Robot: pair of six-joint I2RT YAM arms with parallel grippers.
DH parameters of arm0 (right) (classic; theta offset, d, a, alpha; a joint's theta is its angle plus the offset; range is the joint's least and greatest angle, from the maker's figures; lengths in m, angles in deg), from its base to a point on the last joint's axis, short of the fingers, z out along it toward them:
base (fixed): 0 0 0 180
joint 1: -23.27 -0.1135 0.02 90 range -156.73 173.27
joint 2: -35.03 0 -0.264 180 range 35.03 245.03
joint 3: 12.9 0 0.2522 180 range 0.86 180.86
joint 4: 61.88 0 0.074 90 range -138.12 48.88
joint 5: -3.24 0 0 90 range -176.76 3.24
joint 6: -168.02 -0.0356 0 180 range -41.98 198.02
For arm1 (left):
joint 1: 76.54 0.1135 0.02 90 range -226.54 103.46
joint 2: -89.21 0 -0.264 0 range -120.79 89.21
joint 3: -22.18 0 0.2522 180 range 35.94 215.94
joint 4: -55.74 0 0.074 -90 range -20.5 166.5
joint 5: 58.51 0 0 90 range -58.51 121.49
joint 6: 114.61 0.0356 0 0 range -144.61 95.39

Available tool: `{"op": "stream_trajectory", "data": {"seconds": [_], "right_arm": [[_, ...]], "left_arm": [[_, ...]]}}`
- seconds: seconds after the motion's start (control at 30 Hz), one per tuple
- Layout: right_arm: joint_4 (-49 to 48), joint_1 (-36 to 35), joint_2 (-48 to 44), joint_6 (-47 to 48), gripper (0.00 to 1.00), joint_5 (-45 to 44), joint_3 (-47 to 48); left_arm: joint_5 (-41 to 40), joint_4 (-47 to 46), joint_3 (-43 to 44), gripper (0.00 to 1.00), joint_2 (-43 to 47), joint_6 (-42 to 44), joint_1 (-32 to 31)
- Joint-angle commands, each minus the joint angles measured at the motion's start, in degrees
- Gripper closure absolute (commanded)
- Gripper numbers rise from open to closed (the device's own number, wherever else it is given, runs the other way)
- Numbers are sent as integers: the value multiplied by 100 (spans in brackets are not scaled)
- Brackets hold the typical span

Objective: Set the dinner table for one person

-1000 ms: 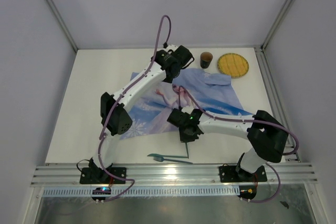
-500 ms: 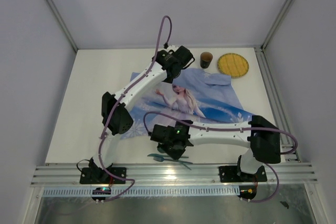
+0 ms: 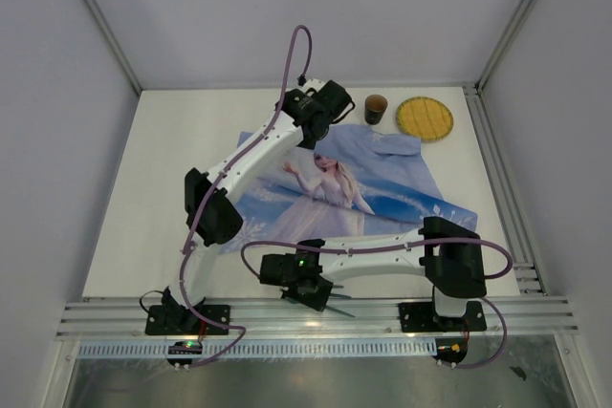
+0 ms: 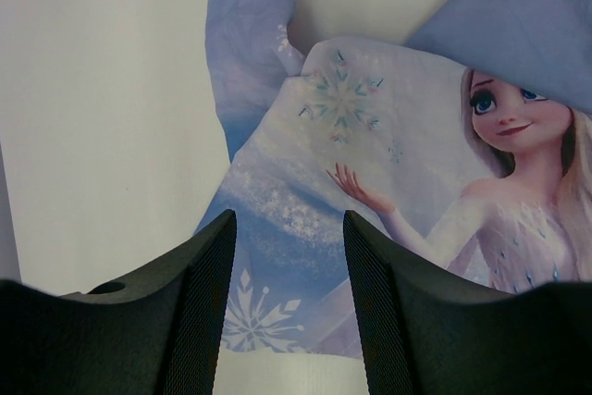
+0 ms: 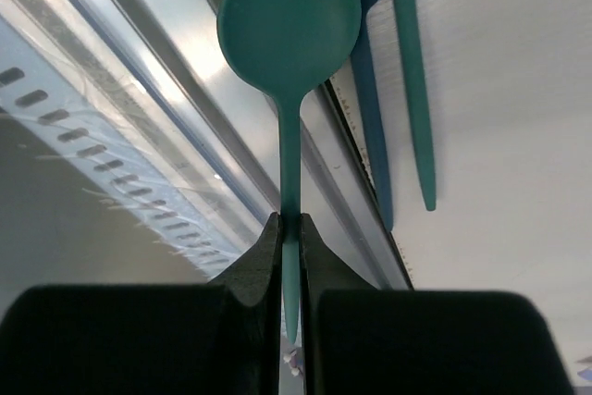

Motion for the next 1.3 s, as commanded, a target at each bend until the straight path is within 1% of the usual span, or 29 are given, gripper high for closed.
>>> {"op": "stream_trajectory", "data": {"seconds": [0.0, 0.07, 0.5, 0.67, 1.1, 1.13, 1.17, 1.27], "right_arm": [[9, -20, -20, 191, 97, -660, 287], [-35, -21, -20, 183, 97, -976, 304], [-449, -56, -160, 86, 97, -1698, 120], [-466, -56, -143, 95, 95, -1804, 94], [-598, -108, -90, 25, 92, -1681, -29], [-607, -108, -99, 16, 90, -1672, -38], [-615, -117, -99, -2, 77, -1672, -47], [-624, -117, -134, -55, 64, -1690, -82]], "left_arm": [[-23, 81, 199, 47, 1, -94, 11], [-14, 81, 199, 47, -17, -103, 11], [57, 81, 234, 47, -43, -138, 11], [57, 90, 234, 47, -52, -138, 11], [74, 72, 269, 47, -113, -103, 11], [66, 72, 269, 47, -113, -95, 11], [65, 63, 287, 47, -122, -94, 11], [74, 54, 322, 47, -140, -86, 11]]}}
